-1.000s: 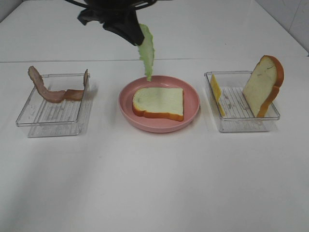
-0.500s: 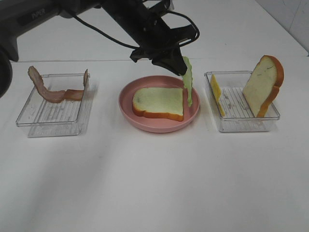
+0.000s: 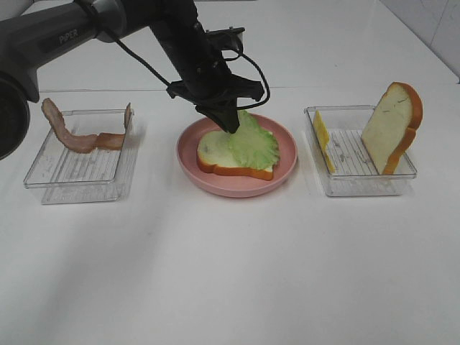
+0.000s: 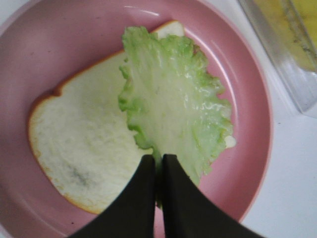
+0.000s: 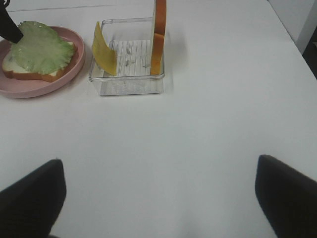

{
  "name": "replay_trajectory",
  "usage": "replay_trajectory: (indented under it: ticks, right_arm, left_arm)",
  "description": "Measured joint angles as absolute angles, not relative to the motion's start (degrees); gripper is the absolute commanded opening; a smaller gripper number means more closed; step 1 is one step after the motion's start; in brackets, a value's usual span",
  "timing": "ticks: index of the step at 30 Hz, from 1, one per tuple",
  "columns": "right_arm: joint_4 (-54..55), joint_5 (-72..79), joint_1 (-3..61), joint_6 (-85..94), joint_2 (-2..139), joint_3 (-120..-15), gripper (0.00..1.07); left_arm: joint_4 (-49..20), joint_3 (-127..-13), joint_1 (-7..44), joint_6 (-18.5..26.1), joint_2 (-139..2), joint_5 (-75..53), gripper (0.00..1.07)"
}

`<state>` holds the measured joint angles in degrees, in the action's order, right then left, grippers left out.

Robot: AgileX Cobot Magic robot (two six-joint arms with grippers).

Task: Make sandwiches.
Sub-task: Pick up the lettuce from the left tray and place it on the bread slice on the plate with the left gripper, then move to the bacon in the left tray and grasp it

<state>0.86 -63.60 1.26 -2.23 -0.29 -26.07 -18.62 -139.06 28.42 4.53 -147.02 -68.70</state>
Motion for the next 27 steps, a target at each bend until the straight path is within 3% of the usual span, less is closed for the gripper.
replay_trajectory:
  ticks: [12, 14, 16, 17, 18, 19, 20, 21, 22, 23, 27]
  right_arm:
    - [0.86, -63.6, 1.26, -2.23, -0.29, -26.07, 0.98]
    - [0.86, -63.6, 1.26, -2.23, -0.29, -26.07, 0.98]
    - [0.86, -63.6, 1.26, -2.23, -0.29, -26.07, 0.98]
    - [0.86, -63.6, 1.26, -2.23, -0.29, -26.07, 0.98]
    - [0.86, -63.6, 1.26, -2.23, -0.29, -26.07, 0.98]
    - [0.86, -63.6, 1.26, -2.23, -0.29, -26.07, 0.98]
    - [0.86, -63.6, 1.26, -2.23, -0.29, -26.07, 0.98]
    - [0.86, -63.6, 1.26, -2.23, -0.29, -26.07, 0.98]
    - [0.86, -63.6, 1.26, -2.23, -0.29, -26.07, 0.98]
    - [0.86, -63.6, 1.26, -2.23, -0.29, -26.07, 0.98]
    - [0.86, -63.6, 1.26, -2.23, -0.29, -26.07, 0.98]
  left_arm:
    - [-15.3, -139.06, 28.42, 4.47, -147.02, -68.81, 0.0]
    - [-14.61, -139.06, 28.42, 3.95, -147.02, -68.81, 0.04]
    - [-13.18, -139.06, 28.42, 2.69, -147.02, -68.81, 0.28]
    - [-13.18, -139.06, 28.42, 2.69, -147.02, -68.81, 0.28]
    - [-11.75, -139.06, 28.42, 2.01, -147.02, -68.81, 0.53]
    - [-11.75, -139.06, 28.42, 2.01, -147.02, -68.81, 0.53]
    - [-10.43, -139.06, 28.42, 1.49, -146.91, -68.81, 0.8]
    - [-10.03, -139.06, 28.42, 1.38, -146.85, -68.87, 0.93]
    - [-10.03, -139.06, 28.42, 1.38, -146.85, -68.87, 0.93]
    - [-9.4, -139.06, 28.42, 1.2, -146.33, -69.1, 1.02]
    - [-8.08, -139.46, 28.42, 1.03, -144.9, -69.44, 1.02]
